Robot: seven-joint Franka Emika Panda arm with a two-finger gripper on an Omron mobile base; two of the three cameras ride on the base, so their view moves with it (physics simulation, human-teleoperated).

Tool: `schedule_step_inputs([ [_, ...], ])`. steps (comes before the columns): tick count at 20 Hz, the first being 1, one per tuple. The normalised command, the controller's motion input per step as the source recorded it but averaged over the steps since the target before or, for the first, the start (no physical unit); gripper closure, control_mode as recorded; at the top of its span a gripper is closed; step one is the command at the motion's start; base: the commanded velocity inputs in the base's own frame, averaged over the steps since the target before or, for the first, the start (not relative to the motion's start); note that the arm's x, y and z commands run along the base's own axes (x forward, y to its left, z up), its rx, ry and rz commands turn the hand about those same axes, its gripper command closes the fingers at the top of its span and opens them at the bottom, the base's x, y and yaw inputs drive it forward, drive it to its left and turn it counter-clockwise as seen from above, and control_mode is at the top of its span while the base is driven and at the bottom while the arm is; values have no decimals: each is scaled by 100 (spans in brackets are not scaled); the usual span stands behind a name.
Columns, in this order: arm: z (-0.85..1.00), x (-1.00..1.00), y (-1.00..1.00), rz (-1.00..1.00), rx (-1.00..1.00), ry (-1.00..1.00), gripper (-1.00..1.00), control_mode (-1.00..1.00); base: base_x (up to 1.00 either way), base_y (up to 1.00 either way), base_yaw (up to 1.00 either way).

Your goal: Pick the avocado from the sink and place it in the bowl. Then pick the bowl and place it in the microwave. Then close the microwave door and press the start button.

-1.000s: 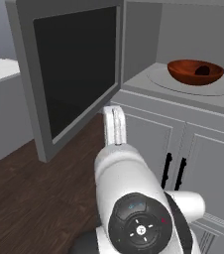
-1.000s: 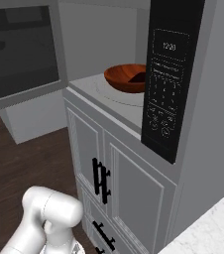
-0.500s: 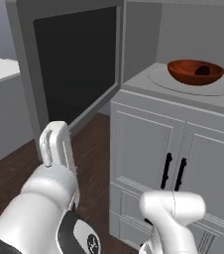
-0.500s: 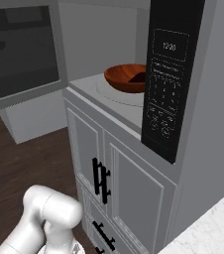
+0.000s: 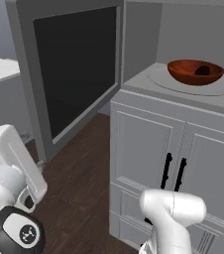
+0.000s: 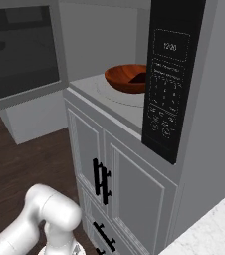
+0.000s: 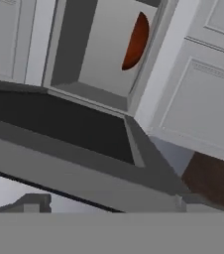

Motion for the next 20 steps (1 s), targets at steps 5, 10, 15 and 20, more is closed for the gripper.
schedule_step_inputs([
  [5,-53,45,73,-2,7,-4,-100,-100,0,0,0],
  [10,-49,57,38,0,16,-11,-100,-100,0,0,0],
  [15,-37,75,1,0,11,-11,-100,-100,0,0,0],
  [20,-47,64,0,-5,0,-9,-100,-100,0,0,0],
])
